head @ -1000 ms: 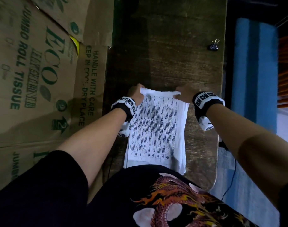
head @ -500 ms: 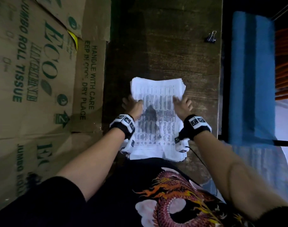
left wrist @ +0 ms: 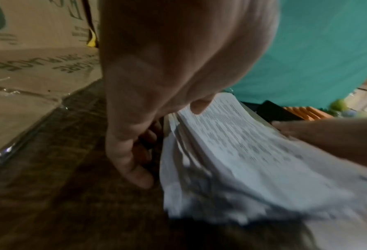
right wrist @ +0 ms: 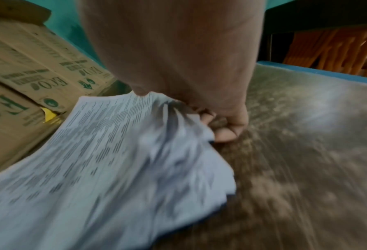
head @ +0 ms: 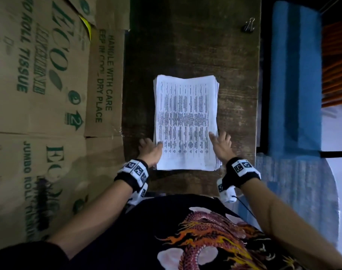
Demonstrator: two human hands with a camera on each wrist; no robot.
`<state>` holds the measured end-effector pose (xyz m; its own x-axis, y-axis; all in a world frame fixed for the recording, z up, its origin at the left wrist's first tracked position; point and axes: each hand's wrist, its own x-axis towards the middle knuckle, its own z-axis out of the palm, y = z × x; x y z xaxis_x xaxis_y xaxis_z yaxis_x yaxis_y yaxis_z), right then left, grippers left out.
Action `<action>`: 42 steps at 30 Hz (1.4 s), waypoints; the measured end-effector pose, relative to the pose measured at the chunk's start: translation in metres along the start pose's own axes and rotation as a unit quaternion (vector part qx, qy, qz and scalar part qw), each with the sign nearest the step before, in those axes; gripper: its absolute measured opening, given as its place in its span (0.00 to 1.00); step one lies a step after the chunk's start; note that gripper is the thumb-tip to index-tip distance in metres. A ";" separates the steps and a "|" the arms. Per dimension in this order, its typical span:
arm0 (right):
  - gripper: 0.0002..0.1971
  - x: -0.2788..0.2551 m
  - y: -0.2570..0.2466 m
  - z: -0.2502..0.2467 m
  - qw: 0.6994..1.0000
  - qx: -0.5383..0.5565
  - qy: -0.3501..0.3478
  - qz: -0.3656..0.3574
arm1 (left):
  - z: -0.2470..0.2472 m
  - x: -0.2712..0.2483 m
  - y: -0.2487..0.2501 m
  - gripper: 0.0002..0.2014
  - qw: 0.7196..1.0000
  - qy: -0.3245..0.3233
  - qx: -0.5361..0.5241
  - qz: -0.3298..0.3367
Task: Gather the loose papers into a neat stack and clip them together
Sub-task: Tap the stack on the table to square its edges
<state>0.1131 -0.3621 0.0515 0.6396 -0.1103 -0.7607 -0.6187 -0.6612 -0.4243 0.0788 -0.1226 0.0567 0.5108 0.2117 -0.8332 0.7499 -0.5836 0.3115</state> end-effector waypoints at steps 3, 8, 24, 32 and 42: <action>0.37 -0.008 0.000 0.016 1.000 -0.018 0.023 0.006 | 0.018 -0.005 0.000 0.23 0.999 -0.007 0.042 0.013; 0.42 -0.012 0.010 0.008 1.000 -0.008 0.022 0.012 | 0.017 -0.008 -0.008 0.28 0.997 -0.018 0.069 0.006; 0.29 -0.032 0.025 0.028 0.995 0.050 0.064 0.063 | 0.030 -0.038 -0.001 0.20 0.994 -0.003 -0.106 0.000; 0.31 -0.025 0.021 0.023 0.994 0.035 0.012 0.104 | 0.033 0.007 -0.022 0.27 0.980 -0.072 -0.185 -0.011; 0.34 -0.032 0.016 0.033 0.994 -0.088 0.016 0.059 | 0.016 -0.022 0.001 0.23 0.990 -0.078 -0.107 -0.052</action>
<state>0.0673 -0.3447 0.0530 0.5832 -0.2172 -0.7827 -0.6027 -0.7617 -0.2378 0.0614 -0.1407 0.0685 0.3672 0.1281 -0.9213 0.8752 -0.3829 0.2956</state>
